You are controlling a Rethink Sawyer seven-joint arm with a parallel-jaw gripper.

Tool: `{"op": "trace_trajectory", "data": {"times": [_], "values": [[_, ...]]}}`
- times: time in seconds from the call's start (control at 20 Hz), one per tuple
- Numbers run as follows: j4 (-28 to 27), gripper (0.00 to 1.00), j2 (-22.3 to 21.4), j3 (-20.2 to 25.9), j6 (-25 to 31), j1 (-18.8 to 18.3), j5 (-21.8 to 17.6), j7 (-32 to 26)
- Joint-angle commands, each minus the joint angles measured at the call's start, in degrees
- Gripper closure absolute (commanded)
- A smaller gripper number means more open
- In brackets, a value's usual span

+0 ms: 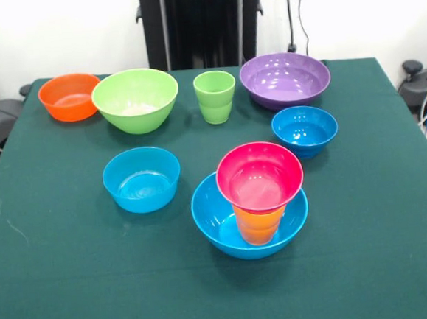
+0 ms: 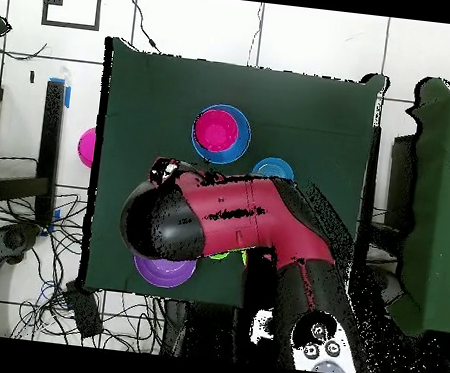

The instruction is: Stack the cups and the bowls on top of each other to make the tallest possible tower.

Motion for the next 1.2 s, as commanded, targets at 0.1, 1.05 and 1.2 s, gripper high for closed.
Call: {"op": "trace_trajectory", "data": {"times": [0.1, 1.05, 1.2], "values": [[3.9, 0.00, 4.4, 1.8, 0.5, 0.9, -5.1, -8.9], [4.4, 0.00, 4.0, 2.0, 0.4, 0.9, -5.0, -9.2], [4.2, 0.00, 4.1, 1.9, 0.4, 1.1, -5.3, -9.1]]}}
